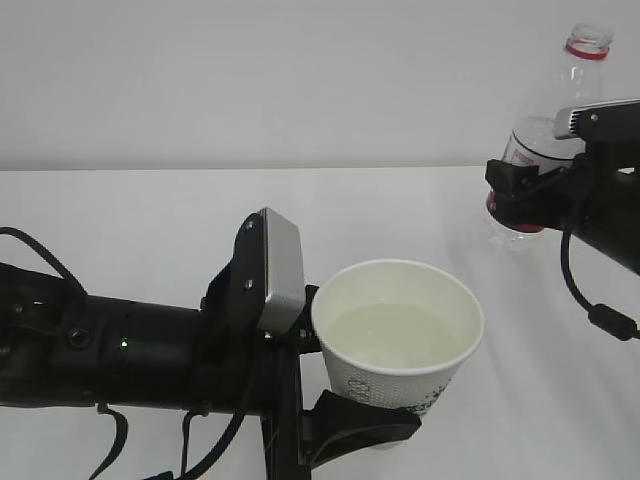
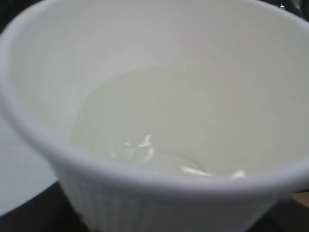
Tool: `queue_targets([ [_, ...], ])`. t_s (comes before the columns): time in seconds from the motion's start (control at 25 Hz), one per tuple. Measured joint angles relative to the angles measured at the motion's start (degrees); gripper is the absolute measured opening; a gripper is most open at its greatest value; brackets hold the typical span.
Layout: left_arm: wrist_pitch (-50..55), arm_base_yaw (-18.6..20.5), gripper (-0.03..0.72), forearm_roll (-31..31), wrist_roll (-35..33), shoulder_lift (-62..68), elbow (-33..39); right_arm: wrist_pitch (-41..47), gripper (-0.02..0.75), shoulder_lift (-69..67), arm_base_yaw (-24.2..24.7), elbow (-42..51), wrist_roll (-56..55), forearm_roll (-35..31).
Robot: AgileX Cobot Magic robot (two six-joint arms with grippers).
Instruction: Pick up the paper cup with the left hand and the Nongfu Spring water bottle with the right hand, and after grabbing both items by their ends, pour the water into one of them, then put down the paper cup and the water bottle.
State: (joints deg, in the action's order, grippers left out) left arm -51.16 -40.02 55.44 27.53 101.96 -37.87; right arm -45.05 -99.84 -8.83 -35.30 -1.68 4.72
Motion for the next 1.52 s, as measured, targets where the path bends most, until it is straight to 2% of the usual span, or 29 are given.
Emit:
queue_targets([
  [0.44, 0.1, 0.0, 0.520, -2.2, 0.0, 0.0, 0.0, -2.2, 0.524, -4.1, 0.0, 0.0, 1.3, -1.3],
  [1.52, 0.1, 0.0, 0.513, -2.4, 0.0, 0.0, 0.0, -9.4, 0.524, -13.8, 0.0, 0.0, 2.4, -2.7],
])
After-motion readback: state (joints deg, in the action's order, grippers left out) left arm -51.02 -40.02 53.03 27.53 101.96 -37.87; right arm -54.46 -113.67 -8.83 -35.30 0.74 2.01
